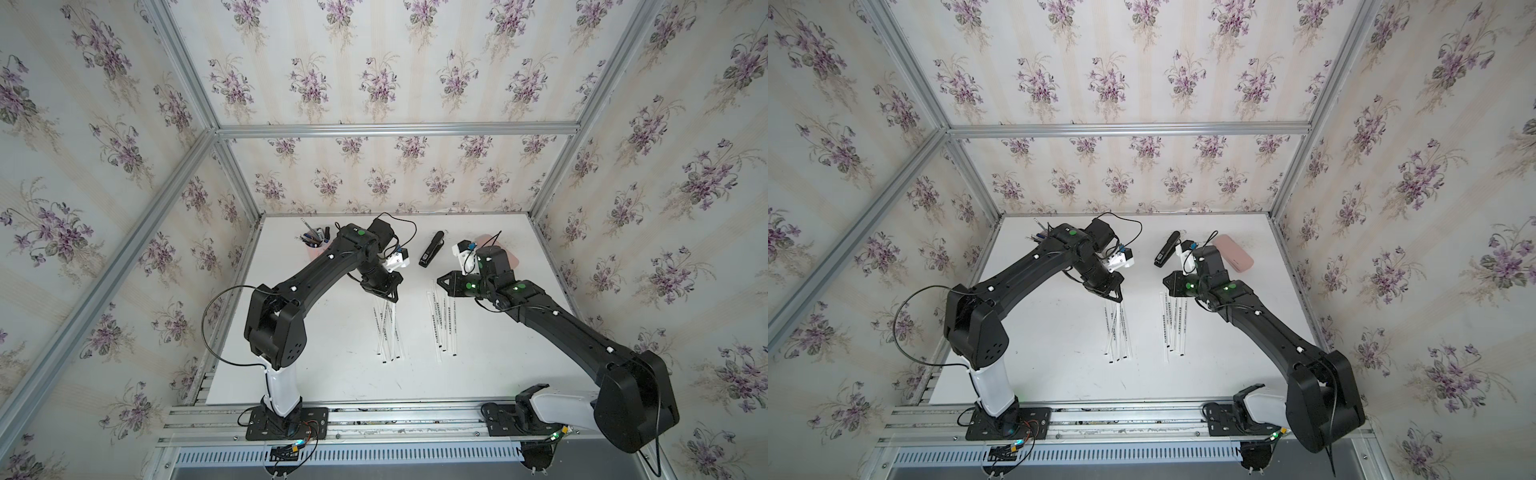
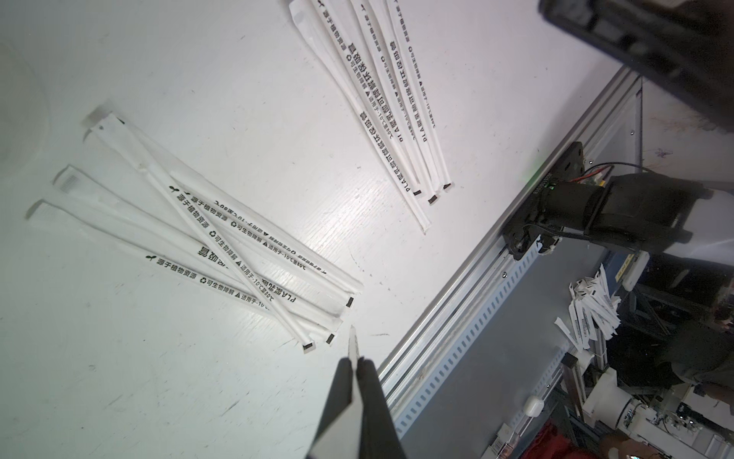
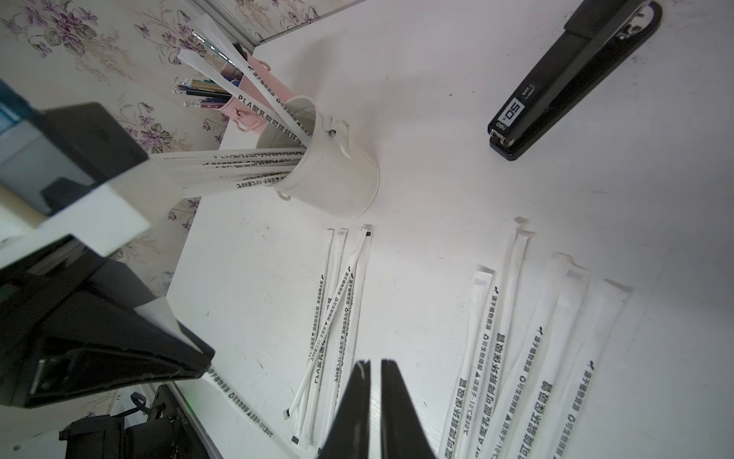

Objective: Take the straws out of the storage container
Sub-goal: Place the straw at the center of the board.

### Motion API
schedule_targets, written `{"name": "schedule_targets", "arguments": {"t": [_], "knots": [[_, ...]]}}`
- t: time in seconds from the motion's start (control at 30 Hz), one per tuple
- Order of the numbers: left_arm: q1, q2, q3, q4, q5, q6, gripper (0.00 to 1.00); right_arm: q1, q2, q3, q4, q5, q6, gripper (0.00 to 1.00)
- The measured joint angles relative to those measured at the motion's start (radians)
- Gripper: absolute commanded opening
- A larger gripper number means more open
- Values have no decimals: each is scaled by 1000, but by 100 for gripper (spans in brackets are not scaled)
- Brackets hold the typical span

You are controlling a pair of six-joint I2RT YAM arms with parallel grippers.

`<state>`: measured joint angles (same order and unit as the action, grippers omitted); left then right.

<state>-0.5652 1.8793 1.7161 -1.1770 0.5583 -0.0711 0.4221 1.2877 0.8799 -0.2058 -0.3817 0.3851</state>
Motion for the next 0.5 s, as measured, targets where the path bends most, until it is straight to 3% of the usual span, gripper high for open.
{"name": "schedule_targets", "arguments": {"t": [0.33, 0.5], "knots": [[3, 26, -18, 21, -48, 1, 9, 0, 17, 0, 2, 0, 5, 12], [10, 24, -37, 43, -54, 0, 19, 0, 27, 2, 5, -2, 8, 12]]}}
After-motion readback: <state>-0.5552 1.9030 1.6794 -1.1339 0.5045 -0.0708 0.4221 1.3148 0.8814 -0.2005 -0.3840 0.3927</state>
